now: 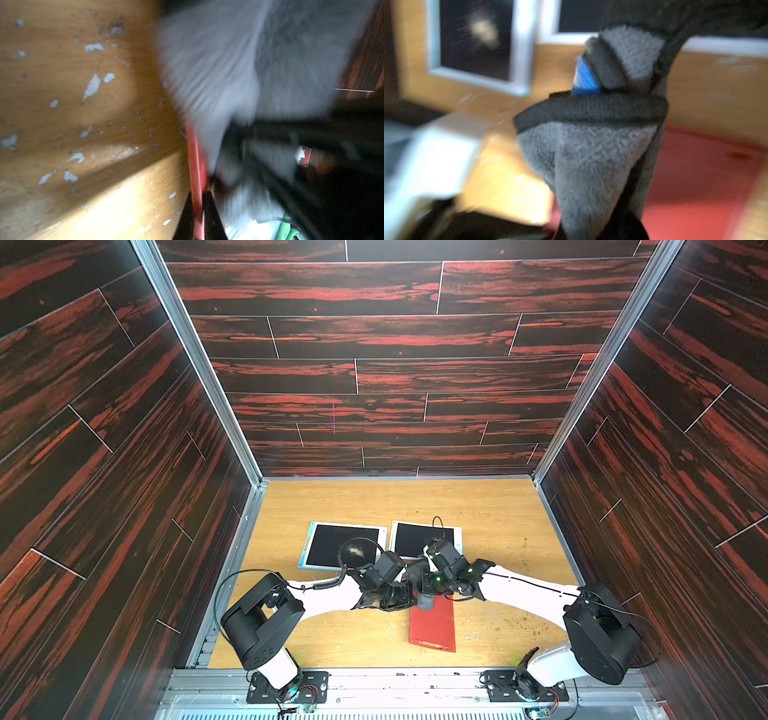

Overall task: Wipe the drawing tablet
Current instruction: Wipe the dirt from the drawing tablet.

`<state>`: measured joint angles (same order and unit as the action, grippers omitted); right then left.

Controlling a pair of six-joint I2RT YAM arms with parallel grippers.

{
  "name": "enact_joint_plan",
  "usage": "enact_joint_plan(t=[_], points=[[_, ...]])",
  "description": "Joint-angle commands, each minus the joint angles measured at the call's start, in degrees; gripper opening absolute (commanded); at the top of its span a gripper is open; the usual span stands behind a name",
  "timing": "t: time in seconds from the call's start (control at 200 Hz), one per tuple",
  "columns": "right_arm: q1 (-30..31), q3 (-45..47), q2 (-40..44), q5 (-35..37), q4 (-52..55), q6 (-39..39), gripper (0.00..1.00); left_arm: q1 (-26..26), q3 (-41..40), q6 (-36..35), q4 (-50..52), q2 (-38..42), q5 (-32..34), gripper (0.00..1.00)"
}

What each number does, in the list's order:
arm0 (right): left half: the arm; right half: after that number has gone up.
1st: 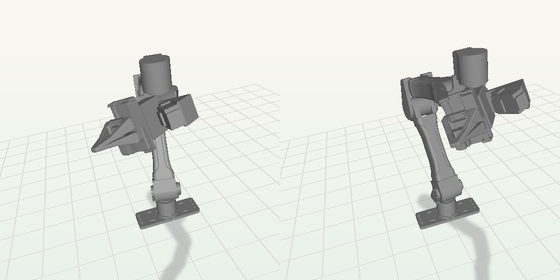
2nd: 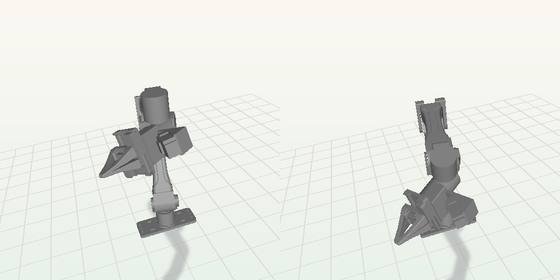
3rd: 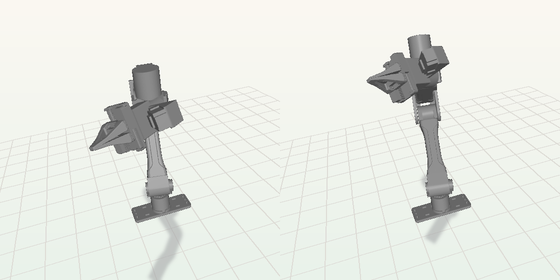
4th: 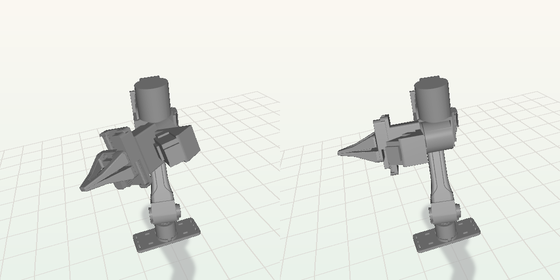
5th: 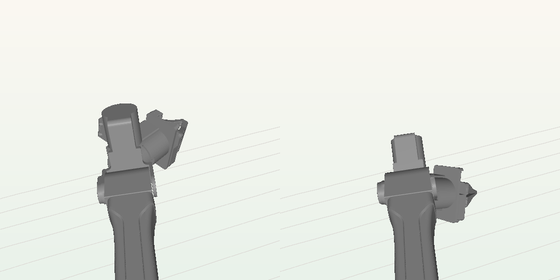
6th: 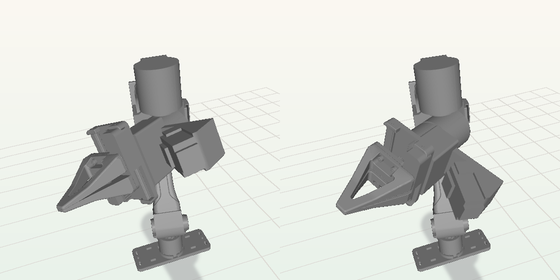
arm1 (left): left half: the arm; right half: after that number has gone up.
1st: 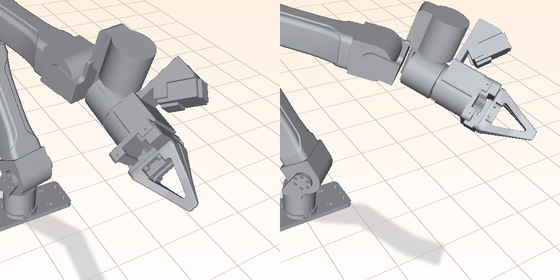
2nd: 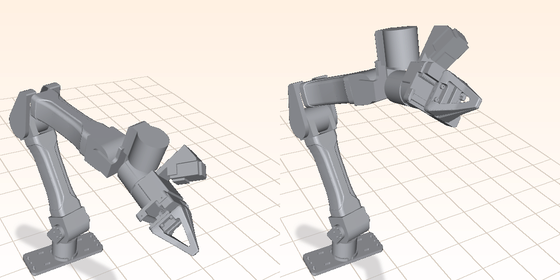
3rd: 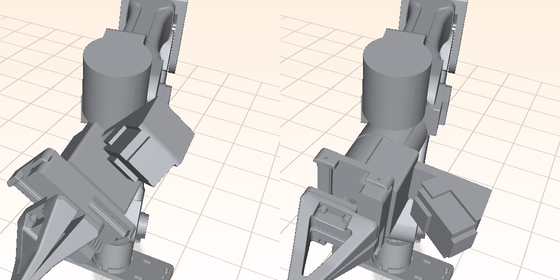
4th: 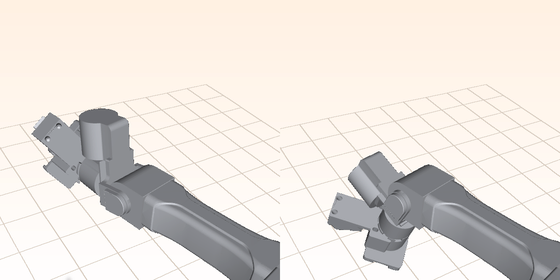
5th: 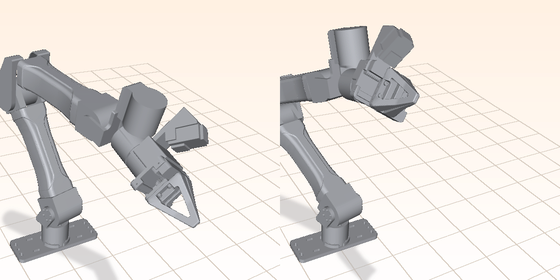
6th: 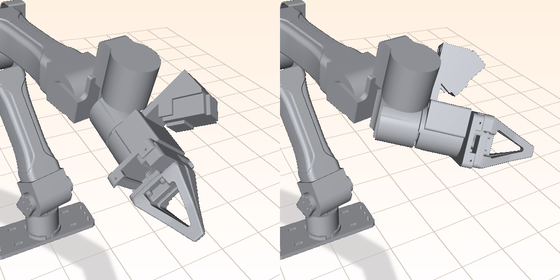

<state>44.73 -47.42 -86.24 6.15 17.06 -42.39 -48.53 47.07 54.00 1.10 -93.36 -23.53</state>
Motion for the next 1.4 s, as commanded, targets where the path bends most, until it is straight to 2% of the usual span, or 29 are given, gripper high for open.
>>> enact_joint_plan(t=[0.0,0.085,0.24,0.311,0.451,0.541,0.666,0.731,0.787,0.887,1.012,1.087,1.172,1.252,1.393], points=[[-0.3,4.1,-3.0,18.1,15.0,-1.1,0.00,-2.0,0.4,-3.7,0.3,1.7,2.1,0.00],[-0.2,4.3,-2.8,19.7,16.6,-1.6,0.00,-2.0,0.5,-3.8,0.3,1.9,2.2,0.00],[2.0,1.8,-2.0,15.8,15.1,-1.7,0.00,-2.0,0.4,-3.7,0.7,2.3,2.5,0.00],[3.8,1.1,-0.6,7.8,9.6,0.9,0.00,-2.0,0.4,-3.7,1.0,2.6,2.5,0.00],[5.3,1.6,3.2,-16.3,-7.4,2.5,0.00,-2.0,0.4,-3.6,1.2,2.6,2.7,0.00],[5.3,1.4,5.6,-21.4,-12.8,1.6,0.00,-2.1,0.3,-3.5,1.0,2.5,2.8,0.00],[4.7,-1.0,5.6,-21.0,-12.2,2.7,0.00,-2.1,0.1,-3.4,0.6,2.4,2.8,0.00],[4.2,-2.4,3.9,-18.0,-9.2,3.0,0.00,-2.1,0.1,-3.4,0.5,2.4,2.8,0.00],[3.7,-3.5,1.7,-13.7,-4.4,3.1,0.00,-2.2,0.1,-3.4,0.5,2.5,2.8,0.00],[3.6,-4.2,-1.0,0.0,6.2,2.8,0.00,-2.1,-0.2,-3.4,0.5,2.8,3.2,0.00],[3.6,0.1,-0.6,15.3,14.8,1.0,0.00,-2.1,-0.8,-3.5,0.6,3.8,4.0,0.00],[3.7,3.2,0.4,20.2,18.3,-0.2,0.00,-2.1,-0.8,-3.8,1.0,4.3,4.3,0.00],[3.9,6.8,2.2,18.5,17.7,-0.2,0.00,-2.1,-0.8,-3.7,1.0,4.5,4.6,0.00],[5.6,10.0,3.9,10.3,12.6,1.8,0.00,-2.1,-0.7,-3.6,1.0,4.5,5.0,0.00],[13.0,11.2,3.9,-1.9,7.6,2.5,0.00,-2.1,-0.7,-3.4,1.2,4.6,5.8,0.00]])
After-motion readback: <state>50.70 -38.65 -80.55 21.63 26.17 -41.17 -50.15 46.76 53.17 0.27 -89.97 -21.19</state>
